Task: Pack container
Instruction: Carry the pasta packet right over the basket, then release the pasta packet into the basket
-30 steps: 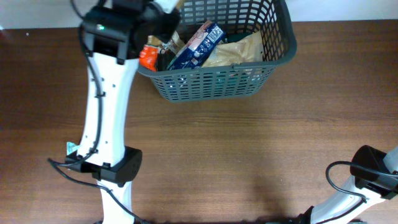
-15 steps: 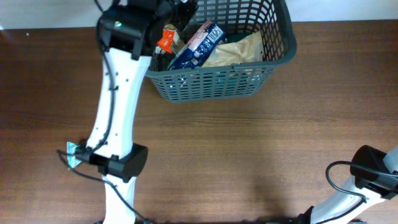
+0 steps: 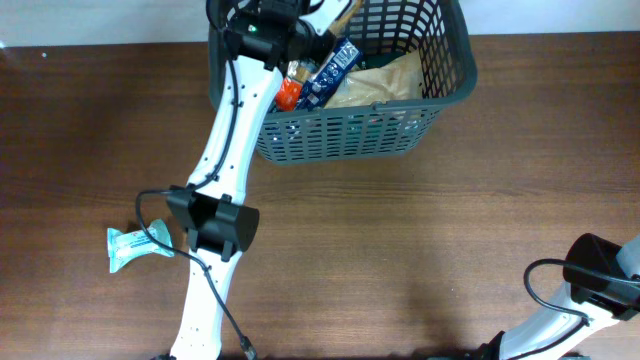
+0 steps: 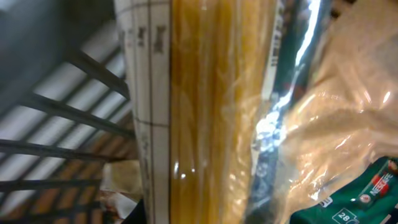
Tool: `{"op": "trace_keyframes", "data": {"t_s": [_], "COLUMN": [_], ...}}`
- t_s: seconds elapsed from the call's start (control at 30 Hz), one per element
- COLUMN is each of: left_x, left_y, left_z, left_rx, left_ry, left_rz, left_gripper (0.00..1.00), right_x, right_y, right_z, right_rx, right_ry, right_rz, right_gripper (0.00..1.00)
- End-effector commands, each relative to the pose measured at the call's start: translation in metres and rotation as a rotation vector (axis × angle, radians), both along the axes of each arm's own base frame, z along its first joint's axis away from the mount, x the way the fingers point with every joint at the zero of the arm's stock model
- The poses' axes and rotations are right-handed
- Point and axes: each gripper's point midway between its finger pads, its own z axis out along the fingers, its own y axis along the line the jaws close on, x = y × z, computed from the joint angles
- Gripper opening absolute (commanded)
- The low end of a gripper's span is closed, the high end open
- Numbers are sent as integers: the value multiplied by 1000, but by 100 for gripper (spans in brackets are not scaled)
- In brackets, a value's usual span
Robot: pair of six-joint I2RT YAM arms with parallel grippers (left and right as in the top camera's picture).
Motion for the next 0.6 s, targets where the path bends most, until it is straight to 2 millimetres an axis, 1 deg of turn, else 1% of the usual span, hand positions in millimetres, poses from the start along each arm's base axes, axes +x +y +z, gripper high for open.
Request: {"op": "trace_keyframes", "data": {"t_s": [0.0, 0.07, 0.17, 0.27, 0.3, 0.33, 0.37, 0.43, 0.5, 0.57], "left_x": [-2, -3, -6, -7, -7, -7, -6, -5, -3, -2], "left_y": [-1, -1, 0, 1, 1, 1, 1, 2, 4, 9], "left_z": [25, 21, 18, 17, 17, 17, 17, 19, 22, 28], "left_rx": [-60, -55, -49, -46, -46, -46, -46, -41, -32, -20], "left_ry": [-34, -19, -5, 2, 1, 0, -1, -10, -24, -44], "left_rz": [4, 5, 5, 5, 5, 5, 4, 8, 22, 39], "left_gripper": [2, 3, 9, 26, 35, 47, 63, 67, 78, 79], "right_x": [-3, -3, -3, -3, -3, -3, -3, -3, -3, -3], "right_y": [-1, -1, -1, -1, -1, -1, -1, -1, -1, -1], "right_z": [2, 2, 2, 2, 2, 2, 2, 2, 2, 2], "right_rx": [-1, -1, -1, -1, -1, -1, -1, -1, -1, -1], "right_ry": [-10, -10, -10, -9, -10, -10, -10, -10, -10, -10], "right_rz": [-15, -15, -15, -15, -15, -15, -15, -15, -15, -15], "right_gripper": [99, 99, 99, 99, 99, 99, 99, 99, 99, 99]}}
